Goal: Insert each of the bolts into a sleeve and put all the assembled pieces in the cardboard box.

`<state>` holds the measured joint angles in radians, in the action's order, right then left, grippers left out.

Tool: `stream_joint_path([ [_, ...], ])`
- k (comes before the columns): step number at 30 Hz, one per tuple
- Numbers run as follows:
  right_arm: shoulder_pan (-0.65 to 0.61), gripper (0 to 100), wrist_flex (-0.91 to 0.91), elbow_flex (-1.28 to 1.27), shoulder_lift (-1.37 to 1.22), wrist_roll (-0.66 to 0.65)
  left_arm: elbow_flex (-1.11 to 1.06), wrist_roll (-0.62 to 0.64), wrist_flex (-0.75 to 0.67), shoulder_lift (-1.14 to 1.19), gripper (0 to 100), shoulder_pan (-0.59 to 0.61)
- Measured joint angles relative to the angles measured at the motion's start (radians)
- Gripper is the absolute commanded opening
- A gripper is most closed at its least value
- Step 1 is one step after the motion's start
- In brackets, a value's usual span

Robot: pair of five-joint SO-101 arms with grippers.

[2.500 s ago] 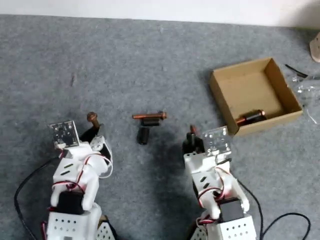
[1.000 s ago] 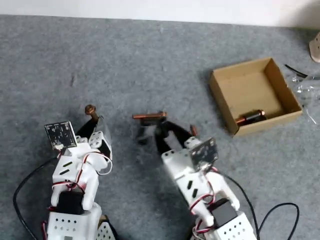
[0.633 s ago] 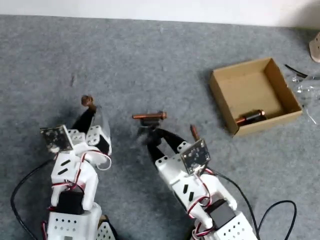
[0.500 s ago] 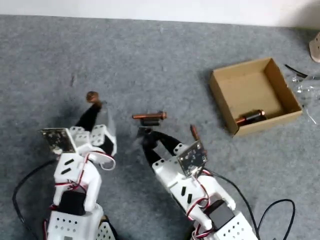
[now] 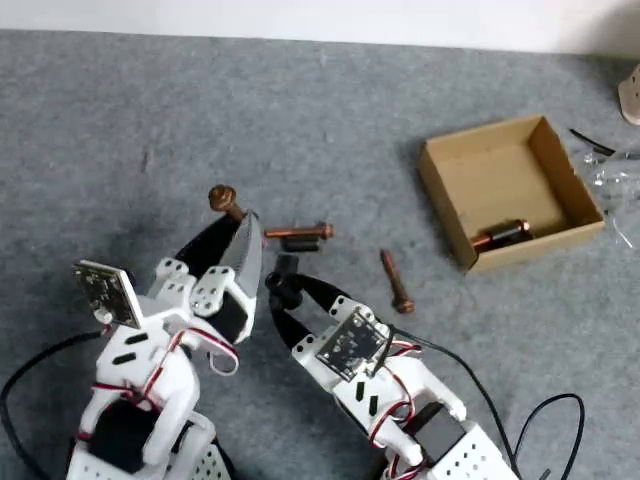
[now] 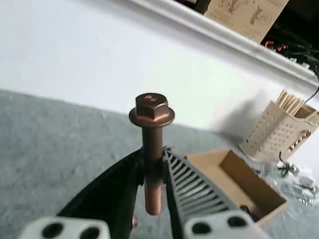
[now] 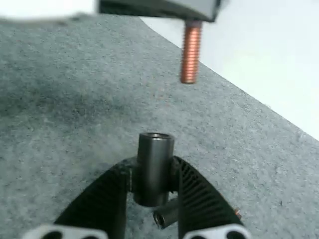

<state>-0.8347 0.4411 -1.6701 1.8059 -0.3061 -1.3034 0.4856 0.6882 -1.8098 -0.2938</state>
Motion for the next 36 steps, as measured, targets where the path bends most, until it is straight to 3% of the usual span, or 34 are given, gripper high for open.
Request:
stream_joint_path([
  [12, 0.011, 0.5, 0.000, 0.000, 0.000, -0.003, -0.021, 0.064, 0.057, 0.000, 0, -0.002],
  [22, 0.032, 0.5, 0.002, 0.000, 0.000, -0.003, -0.023, 0.066, 0.155, 0.000, 0, -0.157],
  [36, 0.041, 0.5, 0.003, 0.000, -0.005, -0.003, -0.132, 0.074, 0.161, -0.014, 0, -0.184],
])
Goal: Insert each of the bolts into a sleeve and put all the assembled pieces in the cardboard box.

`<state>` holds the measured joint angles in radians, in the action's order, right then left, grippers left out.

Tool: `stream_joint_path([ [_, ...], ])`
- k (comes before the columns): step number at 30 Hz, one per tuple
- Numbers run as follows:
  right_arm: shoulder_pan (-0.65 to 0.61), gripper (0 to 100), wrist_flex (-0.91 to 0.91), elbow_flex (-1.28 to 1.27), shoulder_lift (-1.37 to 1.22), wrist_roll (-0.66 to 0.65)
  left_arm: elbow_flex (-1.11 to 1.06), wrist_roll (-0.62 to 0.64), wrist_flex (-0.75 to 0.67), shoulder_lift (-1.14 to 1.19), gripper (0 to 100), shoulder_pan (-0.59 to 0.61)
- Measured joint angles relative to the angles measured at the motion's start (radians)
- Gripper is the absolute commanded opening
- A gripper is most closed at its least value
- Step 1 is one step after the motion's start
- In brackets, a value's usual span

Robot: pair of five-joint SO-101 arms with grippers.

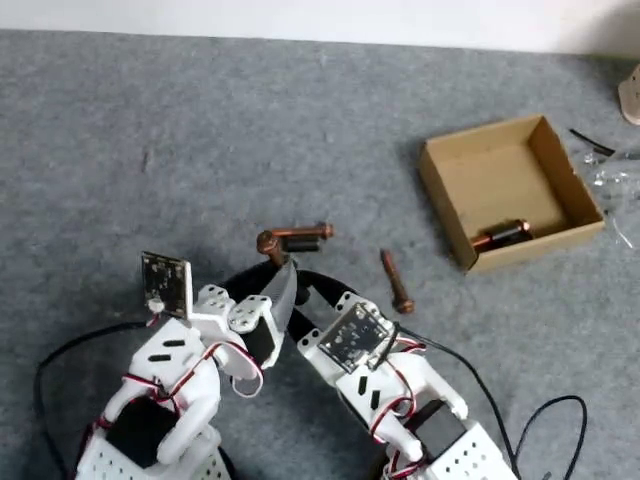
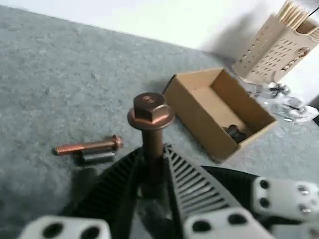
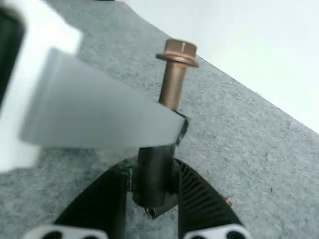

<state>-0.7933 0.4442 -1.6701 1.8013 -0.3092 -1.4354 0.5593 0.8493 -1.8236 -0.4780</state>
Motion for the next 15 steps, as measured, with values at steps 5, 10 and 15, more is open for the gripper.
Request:
stream_joint_path([
  [5, 0.023, 0.5, 0.000, 0.000, 0.000, -0.002, -0.003, 0.000, -0.005, 0.000, 0, -0.002],
  [10, 0.026, 0.5, 0.000, 0.000, 0.000, -0.002, -0.003, 0.000, -0.005, 0.000, 0, -0.003],
  [15, 0.028, 0.5, 0.000, 0.000, 0.000, -0.002, -0.003, -0.032, -0.005, 0.000, 7, -0.003],
])
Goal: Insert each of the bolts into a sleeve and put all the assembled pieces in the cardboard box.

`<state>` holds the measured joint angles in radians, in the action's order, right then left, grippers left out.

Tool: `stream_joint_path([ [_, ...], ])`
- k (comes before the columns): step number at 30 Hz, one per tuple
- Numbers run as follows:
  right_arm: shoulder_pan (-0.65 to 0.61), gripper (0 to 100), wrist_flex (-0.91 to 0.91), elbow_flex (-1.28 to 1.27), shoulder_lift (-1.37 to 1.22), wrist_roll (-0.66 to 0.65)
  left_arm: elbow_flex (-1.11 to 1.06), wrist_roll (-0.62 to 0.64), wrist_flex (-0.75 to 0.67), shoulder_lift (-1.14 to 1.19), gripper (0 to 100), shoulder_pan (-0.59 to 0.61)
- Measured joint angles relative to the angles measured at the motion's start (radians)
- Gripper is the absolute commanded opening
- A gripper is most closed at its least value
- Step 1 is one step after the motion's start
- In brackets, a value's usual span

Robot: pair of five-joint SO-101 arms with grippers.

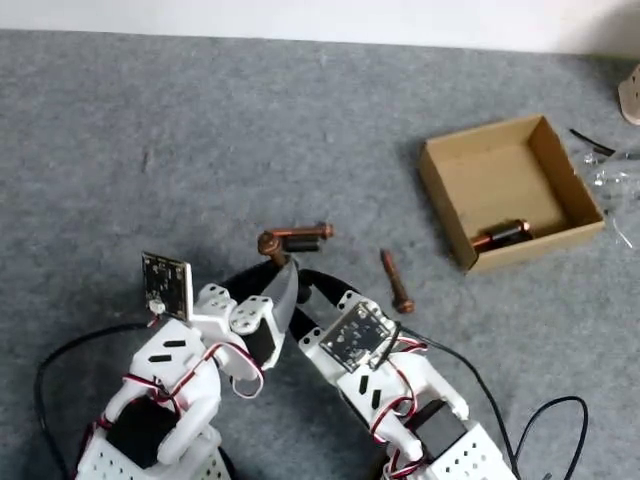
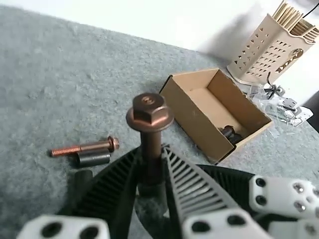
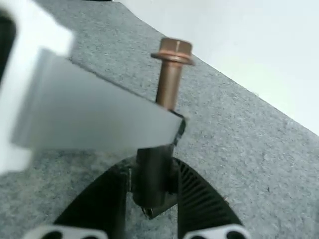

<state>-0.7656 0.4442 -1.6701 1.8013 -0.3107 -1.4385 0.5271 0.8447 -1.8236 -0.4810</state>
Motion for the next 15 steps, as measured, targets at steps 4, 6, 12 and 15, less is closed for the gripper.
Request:
stream_joint_path([
  [4, 0.006, 0.5, 0.000, 0.000, 0.000, 0.000, -0.014, -0.048, 0.000, 0.000, 28, 0.000],
  [6, 0.014, 0.5, 0.002, 0.000, -0.002, 0.000, -0.037, -0.054, -0.002, 0.000, 37, 0.009],
  [12, 0.040, 0.5, 0.000, 0.000, 0.002, 0.000, -0.107, -0.055, -0.018, 0.002, 44, 0.023],
  [15, 0.041, 0.5, -0.003, 0.000, 0.005, 0.000, -0.120, -0.064, -0.063, 0.014, 44, 0.095],
])
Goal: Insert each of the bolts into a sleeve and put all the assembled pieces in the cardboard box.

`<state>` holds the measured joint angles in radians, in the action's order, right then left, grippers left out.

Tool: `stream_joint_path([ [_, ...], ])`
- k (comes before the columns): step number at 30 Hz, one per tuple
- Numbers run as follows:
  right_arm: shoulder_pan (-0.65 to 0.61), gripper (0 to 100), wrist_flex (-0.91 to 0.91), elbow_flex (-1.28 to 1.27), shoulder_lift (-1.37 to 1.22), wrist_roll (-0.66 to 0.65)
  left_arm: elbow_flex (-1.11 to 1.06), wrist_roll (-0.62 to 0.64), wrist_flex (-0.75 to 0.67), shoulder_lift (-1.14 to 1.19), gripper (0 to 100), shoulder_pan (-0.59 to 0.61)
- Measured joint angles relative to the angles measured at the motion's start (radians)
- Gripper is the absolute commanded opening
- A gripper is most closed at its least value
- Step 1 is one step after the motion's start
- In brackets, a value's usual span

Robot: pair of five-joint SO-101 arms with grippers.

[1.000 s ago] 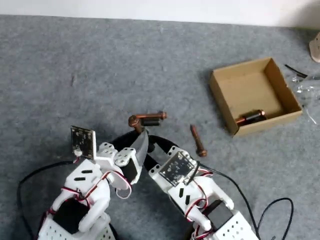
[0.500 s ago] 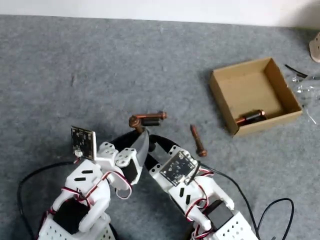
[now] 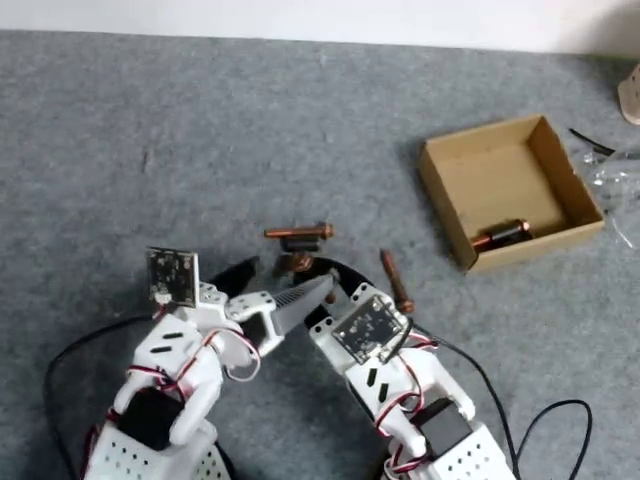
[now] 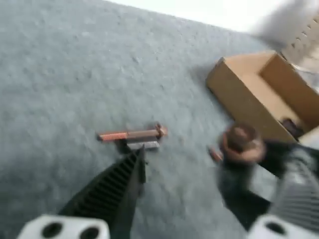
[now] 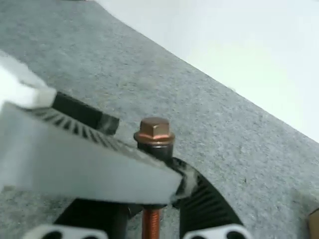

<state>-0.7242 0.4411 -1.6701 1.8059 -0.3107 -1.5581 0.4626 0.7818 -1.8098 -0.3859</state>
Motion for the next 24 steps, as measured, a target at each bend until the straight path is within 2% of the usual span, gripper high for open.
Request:
stream_joint_path([
  [4, -0.006, 0.5, 0.002, 0.000, -0.002, -0.002, 0.003, 0.008, -0.094, -0.011, 44, 0.107],
  [8, 0.021, 0.5, 0.002, 0.000, -0.002, -0.002, 0.002, 0.104, -0.155, -0.002, 44, 0.226],
  [11, 0.052, 0.5, 0.002, 0.000, -0.002, -0.002, 0.002, 0.152, -0.166, -0.002, 44, 0.265],
  [17, 0.135, 0.5, 0.002, 0.000, -0.002, -0.002, -0.029, 0.158, -0.166, -0.002, 44, 0.295],
  [24, 0.252, 0.5, 0.002, 0.000, -0.002, -0.002, -0.112, 0.161, -0.169, 0.000, 44, 0.460],
])
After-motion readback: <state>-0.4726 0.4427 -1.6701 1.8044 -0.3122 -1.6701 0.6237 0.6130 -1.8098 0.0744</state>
